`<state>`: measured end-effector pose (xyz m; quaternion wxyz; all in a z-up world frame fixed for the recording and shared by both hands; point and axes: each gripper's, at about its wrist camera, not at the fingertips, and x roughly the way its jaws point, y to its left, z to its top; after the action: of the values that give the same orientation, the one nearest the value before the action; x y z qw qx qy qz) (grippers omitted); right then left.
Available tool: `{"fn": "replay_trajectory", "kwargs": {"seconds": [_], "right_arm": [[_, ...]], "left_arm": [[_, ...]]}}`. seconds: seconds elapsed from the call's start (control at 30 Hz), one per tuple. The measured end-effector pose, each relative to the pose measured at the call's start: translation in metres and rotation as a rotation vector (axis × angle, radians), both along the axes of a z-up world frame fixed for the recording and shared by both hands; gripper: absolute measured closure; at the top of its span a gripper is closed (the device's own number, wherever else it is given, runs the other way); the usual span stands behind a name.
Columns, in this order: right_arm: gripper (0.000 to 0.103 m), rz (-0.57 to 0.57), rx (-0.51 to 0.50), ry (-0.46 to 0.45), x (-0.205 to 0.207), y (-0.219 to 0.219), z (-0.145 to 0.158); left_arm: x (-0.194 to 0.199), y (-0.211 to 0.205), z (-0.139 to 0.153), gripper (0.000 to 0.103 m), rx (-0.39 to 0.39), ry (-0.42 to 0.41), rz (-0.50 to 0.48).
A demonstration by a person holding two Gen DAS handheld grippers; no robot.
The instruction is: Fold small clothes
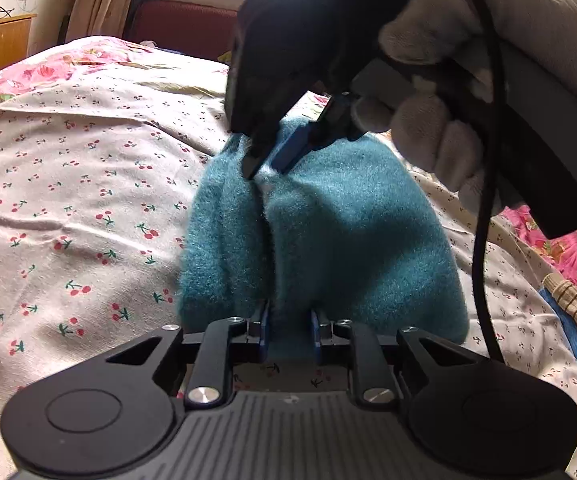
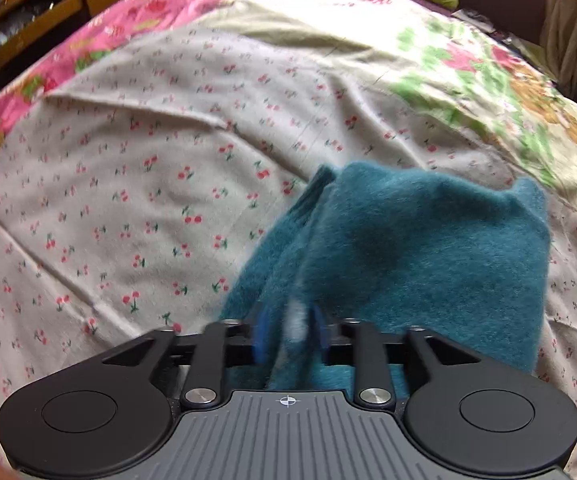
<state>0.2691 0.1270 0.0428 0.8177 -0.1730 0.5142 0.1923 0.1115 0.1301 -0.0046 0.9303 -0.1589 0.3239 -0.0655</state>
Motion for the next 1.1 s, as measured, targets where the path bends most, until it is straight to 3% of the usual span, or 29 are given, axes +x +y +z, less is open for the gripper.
{"fn": "replay_trajectory", "kwargs": {"seconds": [0.1, 0.17, 0.3, 0.4, 0.43, 0.47, 0.57, 0.67, 0.93, 1.03, 1.1], "right_arm": [[0.042, 0.021, -0.025, -0.016, -0.007, 0.011, -0.005], [0.038, 0.043, -0.066, -0.029, -0.010, 0.018, -0.010], [0.042, 0.092, -0.195, -0.080, -0.014, 0.016, -0.024], [0.044, 0.101, -0.201, -0.075, -0.016, -0.001, -0.023], [0.047, 0.101, -0.196, -0.075, -0.016, -0.004, -0.021], [0.058, 0.099, -0.188, -0.071, -0.016, -0.007, -0.019], [0.072, 0.095, -0.135, -0.068, -0.019, -0.011, -0.012], [0.079, 0.045, 0.004, -0.057, -0.017, -0.025, 0.011], [0.081, 0.005, 0.248, -0.081, -0.031, -0.044, 0.062], [0.082, -0.004, 0.299, -0.068, -0.030, -0.032, 0.057], [0.082, -0.040, 0.277, -0.046, -0.027, -0.022, 0.034]], "left_arm": [[-0.002, -0.001, 0.001, 0.073, 0.007, -0.004, -0.006], [-0.001, -0.002, 0.001, 0.073, 0.013, -0.006, -0.009], [0.001, 0.001, 0.000, 0.073, -0.001, -0.008, -0.011], [0.000, 0.001, 0.000, 0.073, -0.008, -0.015, -0.025], [0.000, 0.000, 0.000, 0.073, -0.004, -0.018, -0.029], [0.000, -0.001, 0.001, 0.073, 0.004, -0.023, -0.032], [-0.003, -0.004, 0.003, 0.073, 0.032, -0.045, -0.027], [-0.006, 0.000, 0.007, 0.073, 0.021, -0.075, -0.003], [-0.028, 0.017, 0.026, 0.074, -0.042, -0.200, 0.077], [-0.034, 0.033, 0.025, 0.074, -0.091, -0.199, 0.132], [-0.032, 0.042, 0.016, 0.075, -0.123, -0.141, 0.147]]}}
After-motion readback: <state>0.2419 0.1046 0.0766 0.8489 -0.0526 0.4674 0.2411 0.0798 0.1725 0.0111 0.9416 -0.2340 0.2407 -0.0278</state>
